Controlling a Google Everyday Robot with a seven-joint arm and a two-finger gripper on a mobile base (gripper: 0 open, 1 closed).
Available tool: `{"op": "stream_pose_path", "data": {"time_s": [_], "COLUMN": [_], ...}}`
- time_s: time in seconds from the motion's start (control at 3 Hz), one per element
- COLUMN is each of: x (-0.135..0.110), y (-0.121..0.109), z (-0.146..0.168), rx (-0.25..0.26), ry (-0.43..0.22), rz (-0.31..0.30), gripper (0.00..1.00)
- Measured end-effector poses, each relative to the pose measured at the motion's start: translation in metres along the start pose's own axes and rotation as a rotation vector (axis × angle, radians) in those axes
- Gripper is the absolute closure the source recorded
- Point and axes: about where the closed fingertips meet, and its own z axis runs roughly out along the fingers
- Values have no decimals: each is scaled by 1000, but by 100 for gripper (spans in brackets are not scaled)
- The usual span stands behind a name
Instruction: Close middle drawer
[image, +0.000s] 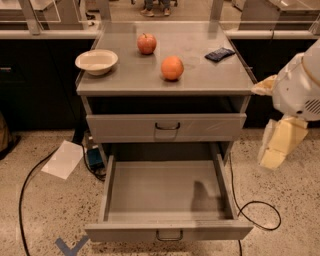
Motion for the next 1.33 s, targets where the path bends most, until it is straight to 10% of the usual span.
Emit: {"op": "stream_pose_path", "data": {"time_s": [1.33], "x": [39], "y": [81], "z": [203], "rx": [-245], "ry": [-98], "rz": [47], "gripper": [0]}}
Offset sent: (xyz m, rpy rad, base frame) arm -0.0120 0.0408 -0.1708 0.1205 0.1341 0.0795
